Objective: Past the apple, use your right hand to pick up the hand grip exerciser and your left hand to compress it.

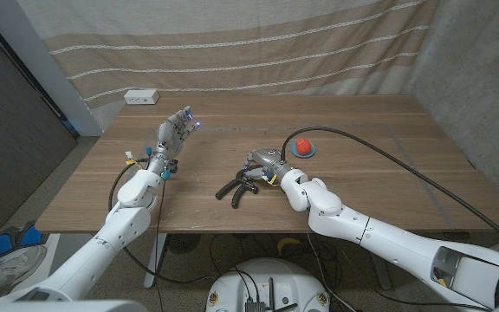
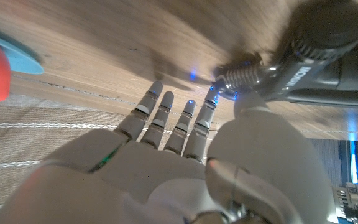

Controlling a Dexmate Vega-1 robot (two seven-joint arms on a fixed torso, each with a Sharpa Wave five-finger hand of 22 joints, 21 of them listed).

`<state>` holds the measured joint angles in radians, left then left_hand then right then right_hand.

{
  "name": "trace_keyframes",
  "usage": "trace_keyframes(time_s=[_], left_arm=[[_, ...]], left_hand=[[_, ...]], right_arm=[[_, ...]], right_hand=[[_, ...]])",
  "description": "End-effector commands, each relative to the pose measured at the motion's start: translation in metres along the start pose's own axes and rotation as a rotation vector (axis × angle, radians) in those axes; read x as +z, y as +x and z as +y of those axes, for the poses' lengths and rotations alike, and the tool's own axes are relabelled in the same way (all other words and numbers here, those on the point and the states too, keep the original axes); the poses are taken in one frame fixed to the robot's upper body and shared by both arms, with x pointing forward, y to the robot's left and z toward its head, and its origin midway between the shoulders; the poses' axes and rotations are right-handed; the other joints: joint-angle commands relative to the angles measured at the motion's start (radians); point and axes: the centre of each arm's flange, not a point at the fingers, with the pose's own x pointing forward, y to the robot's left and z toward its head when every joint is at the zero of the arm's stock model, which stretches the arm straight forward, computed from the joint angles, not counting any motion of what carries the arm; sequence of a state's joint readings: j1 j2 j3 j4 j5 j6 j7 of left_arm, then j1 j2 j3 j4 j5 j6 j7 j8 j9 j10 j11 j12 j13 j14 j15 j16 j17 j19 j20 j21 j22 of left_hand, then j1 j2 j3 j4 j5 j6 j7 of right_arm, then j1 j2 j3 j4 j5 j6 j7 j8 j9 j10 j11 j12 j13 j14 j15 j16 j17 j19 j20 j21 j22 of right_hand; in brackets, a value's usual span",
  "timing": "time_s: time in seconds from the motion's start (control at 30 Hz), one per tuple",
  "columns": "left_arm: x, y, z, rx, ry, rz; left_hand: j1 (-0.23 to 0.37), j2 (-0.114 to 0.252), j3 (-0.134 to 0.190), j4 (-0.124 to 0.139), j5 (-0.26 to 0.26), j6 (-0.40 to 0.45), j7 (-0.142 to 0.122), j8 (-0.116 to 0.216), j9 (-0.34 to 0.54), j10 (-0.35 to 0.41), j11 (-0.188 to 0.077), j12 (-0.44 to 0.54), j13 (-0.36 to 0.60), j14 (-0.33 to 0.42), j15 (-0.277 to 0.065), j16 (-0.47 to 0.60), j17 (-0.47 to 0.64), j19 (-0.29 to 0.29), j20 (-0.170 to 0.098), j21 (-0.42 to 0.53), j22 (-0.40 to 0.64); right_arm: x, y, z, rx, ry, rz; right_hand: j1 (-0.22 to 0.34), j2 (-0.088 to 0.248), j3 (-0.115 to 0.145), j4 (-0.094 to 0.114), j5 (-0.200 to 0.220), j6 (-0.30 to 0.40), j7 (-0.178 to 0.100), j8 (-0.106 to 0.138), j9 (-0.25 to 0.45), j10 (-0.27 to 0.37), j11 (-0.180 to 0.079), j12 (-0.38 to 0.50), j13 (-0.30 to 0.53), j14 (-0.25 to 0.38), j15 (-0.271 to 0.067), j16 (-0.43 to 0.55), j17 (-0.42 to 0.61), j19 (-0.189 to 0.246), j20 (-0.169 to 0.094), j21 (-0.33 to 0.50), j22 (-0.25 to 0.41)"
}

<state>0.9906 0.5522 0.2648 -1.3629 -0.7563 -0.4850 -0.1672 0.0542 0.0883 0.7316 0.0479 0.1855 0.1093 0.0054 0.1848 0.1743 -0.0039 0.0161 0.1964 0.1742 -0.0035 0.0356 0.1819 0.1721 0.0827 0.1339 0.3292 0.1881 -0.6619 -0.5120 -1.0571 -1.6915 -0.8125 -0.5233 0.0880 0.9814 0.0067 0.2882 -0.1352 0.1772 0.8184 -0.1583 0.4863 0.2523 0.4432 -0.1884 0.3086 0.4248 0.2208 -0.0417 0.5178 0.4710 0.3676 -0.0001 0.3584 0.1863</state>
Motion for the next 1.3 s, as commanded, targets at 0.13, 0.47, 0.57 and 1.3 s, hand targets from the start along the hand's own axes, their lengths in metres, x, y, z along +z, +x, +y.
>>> trace_keyframes(time_s=[0.13,0.47,0.57,1.3], left_arm=[[0.002,0.002,-0.002,0.003,-0.003,-0.005],[0.003,0.003,-0.003,0.004,0.0,-0.009],[0.004,0.003,-0.003,0.002,0.003,-0.009],[0.005,0.003,-0.005,-0.007,0.002,-0.015]], left_hand=[[-0.008,0.058,0.003,0.002,0.005,0.01,0.002,0.004,0.004,0.004,0.007,-0.003,0.004,0.008,0.005,0.0,0.002,0.01,0.001,-0.004,0.005],[-0.007,0.057,0.005,0.0,0.005,0.01,0.001,0.003,0.004,0.003,0.006,-0.003,0.004,0.008,0.006,-0.001,0.001,0.01,0.001,-0.006,0.005],[-0.007,0.057,0.005,0.0,0.005,0.01,0.001,0.003,0.004,0.002,0.006,-0.004,0.004,0.008,0.006,0.0,0.001,0.011,0.002,-0.006,0.005],[-0.008,0.055,0.007,-0.003,0.005,0.009,0.001,0.001,0.004,0.0,0.004,-0.005,0.004,0.01,0.011,-0.001,0.001,0.011,0.002,-0.008,0.005]], right_arm=[[-0.006,0.003,0.003,0.015,-0.052,0.016],[-0.009,0.005,0.003,0.057,-0.056,-0.006],[-0.01,0.005,0.003,0.055,-0.044,-0.016],[-0.024,-0.011,-0.006,-0.181,0.022,-0.02]], right_hand=[[0.084,0.057,0.035,-0.035,0.017,0.186,0.055,0.051,-0.014,0.067,-0.017,0.025,0.013,0.039,-0.176,0.003,0.0,0.022,-0.023,0.003,0.003],[0.121,0.068,0.068,-0.042,0.038,0.248,0.105,0.055,-0.042,0.134,-0.018,0.045,0.018,0.061,-0.18,-0.02,-0.017,0.034,-0.036,0.006,0.002],[0.133,0.065,0.076,-0.045,0.044,0.259,0.131,0.053,-0.047,0.135,-0.017,0.043,0.018,0.063,-0.182,-0.029,-0.022,0.036,-0.039,0.006,0.001],[0.139,0.114,0.078,-0.02,0.021,0.159,0.162,0.052,0.021,0.169,-0.017,0.038,0.037,0.066,-0.185,-0.028,-0.001,0.036,-0.066,0.004,0.002]])
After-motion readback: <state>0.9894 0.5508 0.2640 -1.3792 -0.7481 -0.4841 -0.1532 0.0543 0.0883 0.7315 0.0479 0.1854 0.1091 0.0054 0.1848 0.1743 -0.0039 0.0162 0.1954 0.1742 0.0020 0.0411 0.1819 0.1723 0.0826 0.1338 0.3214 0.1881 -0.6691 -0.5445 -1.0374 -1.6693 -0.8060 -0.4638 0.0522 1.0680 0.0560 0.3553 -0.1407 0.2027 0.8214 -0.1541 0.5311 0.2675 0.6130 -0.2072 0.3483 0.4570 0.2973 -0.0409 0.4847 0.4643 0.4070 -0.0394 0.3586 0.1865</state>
